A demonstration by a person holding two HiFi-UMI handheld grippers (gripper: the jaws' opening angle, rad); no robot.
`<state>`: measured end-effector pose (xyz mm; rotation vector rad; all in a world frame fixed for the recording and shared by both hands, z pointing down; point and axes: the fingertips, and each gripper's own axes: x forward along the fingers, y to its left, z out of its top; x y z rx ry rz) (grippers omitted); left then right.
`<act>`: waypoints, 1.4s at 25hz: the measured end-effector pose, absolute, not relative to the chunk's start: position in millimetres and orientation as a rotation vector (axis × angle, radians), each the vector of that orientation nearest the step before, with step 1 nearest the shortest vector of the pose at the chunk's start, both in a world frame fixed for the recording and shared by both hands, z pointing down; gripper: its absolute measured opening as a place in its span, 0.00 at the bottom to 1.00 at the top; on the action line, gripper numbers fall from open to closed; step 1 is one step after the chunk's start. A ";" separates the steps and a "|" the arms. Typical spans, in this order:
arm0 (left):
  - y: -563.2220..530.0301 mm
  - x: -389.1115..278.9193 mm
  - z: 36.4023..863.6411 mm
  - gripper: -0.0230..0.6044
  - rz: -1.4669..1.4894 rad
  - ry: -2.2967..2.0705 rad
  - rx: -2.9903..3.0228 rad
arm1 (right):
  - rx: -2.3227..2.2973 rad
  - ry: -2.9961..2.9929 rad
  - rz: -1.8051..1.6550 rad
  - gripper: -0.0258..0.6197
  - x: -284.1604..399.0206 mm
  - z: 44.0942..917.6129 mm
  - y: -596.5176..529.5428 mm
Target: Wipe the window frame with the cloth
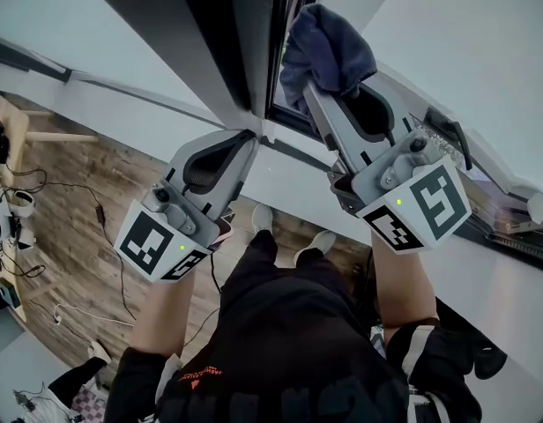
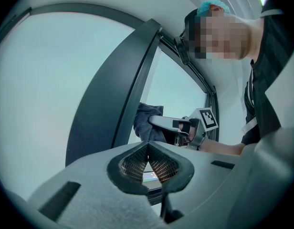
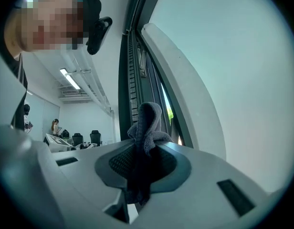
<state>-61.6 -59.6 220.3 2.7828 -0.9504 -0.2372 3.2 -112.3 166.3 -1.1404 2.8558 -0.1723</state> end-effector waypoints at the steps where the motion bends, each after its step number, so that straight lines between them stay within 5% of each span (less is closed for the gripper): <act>1: -59.4 -61.6 221.8 0.07 -0.236 -0.951 2.779 | -1.135 2.858 -0.171 0.13 1.6 167.1 -112.2; 35: -53.8 -78.5 278.0 0.07 -0.173 -0.910 2.680 | -1.250 2.926 -0.343 0.13 -39.0 278.4 -109.5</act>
